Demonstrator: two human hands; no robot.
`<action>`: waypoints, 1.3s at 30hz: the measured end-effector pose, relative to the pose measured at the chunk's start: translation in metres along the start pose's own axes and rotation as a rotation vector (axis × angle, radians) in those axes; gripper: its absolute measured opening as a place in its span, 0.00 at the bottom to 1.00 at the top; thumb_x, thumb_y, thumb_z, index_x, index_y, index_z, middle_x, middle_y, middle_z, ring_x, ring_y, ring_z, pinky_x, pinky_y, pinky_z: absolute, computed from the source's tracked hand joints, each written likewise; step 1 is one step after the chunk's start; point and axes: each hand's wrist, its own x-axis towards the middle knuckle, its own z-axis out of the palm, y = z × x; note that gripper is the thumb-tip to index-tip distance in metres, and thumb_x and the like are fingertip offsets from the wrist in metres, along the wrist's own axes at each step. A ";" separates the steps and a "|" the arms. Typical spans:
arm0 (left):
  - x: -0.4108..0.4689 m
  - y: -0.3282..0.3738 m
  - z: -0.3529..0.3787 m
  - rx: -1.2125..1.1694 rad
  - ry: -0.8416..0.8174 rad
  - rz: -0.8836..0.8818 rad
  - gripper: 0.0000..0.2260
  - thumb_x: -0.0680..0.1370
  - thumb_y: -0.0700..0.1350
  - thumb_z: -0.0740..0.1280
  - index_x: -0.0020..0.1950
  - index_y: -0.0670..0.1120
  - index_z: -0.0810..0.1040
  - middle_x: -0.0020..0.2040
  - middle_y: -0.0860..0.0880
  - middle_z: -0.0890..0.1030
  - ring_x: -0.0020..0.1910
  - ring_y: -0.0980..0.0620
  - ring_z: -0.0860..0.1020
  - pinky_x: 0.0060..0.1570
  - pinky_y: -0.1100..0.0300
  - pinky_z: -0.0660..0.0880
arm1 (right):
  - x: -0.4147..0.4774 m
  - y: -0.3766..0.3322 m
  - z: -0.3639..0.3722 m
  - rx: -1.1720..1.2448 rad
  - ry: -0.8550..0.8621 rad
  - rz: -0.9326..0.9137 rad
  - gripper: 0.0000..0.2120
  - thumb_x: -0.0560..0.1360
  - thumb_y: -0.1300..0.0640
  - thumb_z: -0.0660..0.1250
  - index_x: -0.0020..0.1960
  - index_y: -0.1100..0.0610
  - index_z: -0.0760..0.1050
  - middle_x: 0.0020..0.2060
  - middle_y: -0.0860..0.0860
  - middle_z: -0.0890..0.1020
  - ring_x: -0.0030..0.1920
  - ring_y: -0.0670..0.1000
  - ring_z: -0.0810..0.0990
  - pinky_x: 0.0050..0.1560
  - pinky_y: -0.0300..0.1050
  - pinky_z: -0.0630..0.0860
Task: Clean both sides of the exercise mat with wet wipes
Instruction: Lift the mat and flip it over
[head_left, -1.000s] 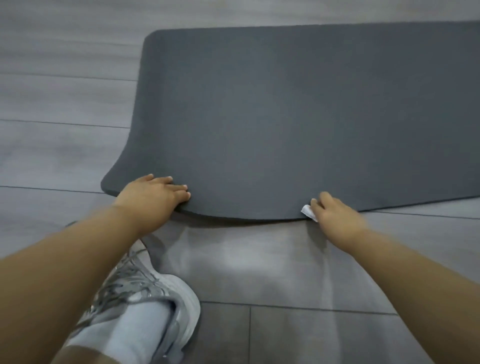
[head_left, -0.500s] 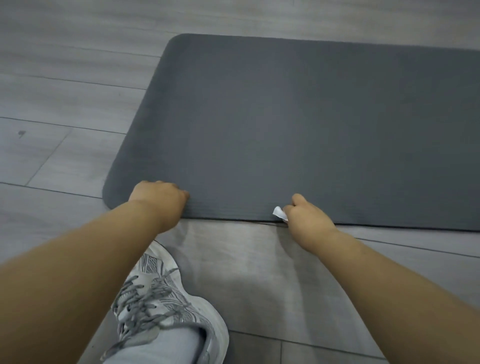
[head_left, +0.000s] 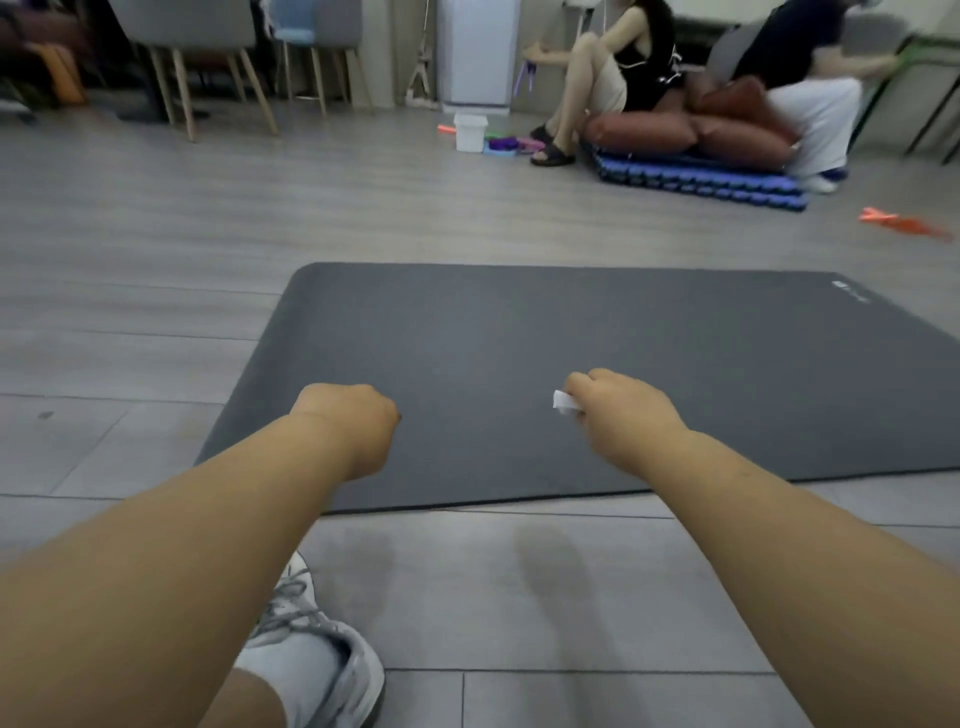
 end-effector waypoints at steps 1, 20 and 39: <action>-0.012 0.004 -0.013 0.004 0.030 0.005 0.17 0.79 0.44 0.57 0.66 0.52 0.72 0.63 0.50 0.74 0.60 0.46 0.75 0.54 0.51 0.74 | -0.013 0.006 -0.015 -0.005 0.028 0.006 0.07 0.75 0.65 0.58 0.48 0.54 0.64 0.42 0.51 0.67 0.40 0.55 0.68 0.37 0.45 0.65; -0.157 0.054 -0.196 0.028 0.484 0.114 0.15 0.79 0.47 0.59 0.65 0.51 0.74 0.64 0.47 0.73 0.60 0.45 0.74 0.52 0.55 0.72 | -0.182 0.086 -0.170 -0.220 0.385 0.211 0.07 0.79 0.55 0.58 0.55 0.54 0.71 0.50 0.51 0.75 0.48 0.57 0.76 0.39 0.44 0.68; -0.071 0.187 -0.283 -0.083 0.675 0.620 0.12 0.78 0.46 0.58 0.60 0.50 0.74 0.60 0.49 0.74 0.57 0.47 0.75 0.47 0.57 0.71 | -0.274 0.178 -0.221 -0.497 0.170 0.692 0.08 0.79 0.57 0.58 0.56 0.51 0.71 0.49 0.49 0.73 0.45 0.55 0.75 0.35 0.44 0.69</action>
